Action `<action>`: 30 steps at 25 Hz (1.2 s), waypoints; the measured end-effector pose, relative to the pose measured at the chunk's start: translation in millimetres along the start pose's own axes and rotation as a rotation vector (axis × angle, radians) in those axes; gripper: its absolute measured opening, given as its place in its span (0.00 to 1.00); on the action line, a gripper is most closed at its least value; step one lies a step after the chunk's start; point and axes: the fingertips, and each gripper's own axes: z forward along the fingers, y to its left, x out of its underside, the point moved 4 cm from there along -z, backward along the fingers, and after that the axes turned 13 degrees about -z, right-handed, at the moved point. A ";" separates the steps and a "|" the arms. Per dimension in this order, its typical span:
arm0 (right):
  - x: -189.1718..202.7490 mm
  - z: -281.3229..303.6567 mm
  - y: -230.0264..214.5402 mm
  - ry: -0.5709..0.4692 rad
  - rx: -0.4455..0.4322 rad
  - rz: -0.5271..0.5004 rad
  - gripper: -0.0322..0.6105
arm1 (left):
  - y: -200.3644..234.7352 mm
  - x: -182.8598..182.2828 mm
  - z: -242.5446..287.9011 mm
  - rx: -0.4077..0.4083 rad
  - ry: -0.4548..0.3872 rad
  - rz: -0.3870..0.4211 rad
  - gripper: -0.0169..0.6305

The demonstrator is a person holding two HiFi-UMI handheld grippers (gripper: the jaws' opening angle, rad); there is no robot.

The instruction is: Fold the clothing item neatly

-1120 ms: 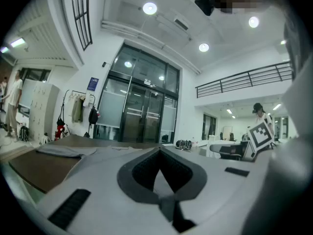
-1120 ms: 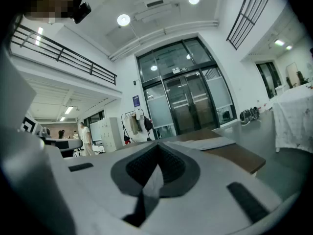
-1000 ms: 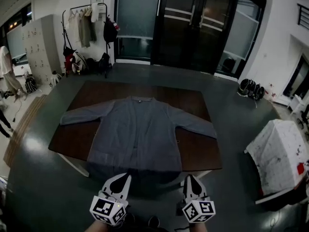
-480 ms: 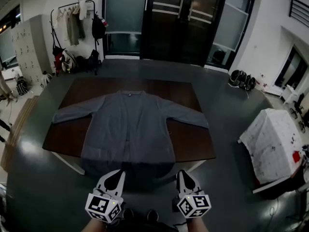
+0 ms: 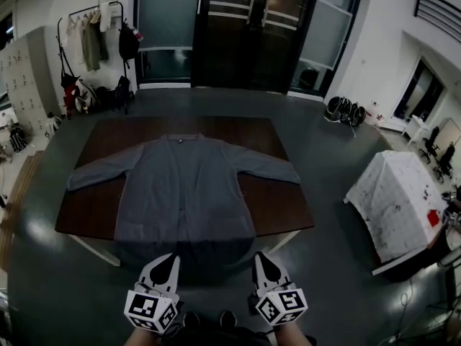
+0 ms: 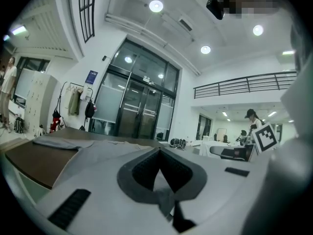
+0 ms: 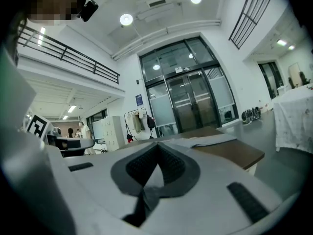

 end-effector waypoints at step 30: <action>14.0 64.9 -183.8 0.027 0.065 0.038 0.03 | -72.7 26.8 143.6 -0.023 0.046 0.051 0.04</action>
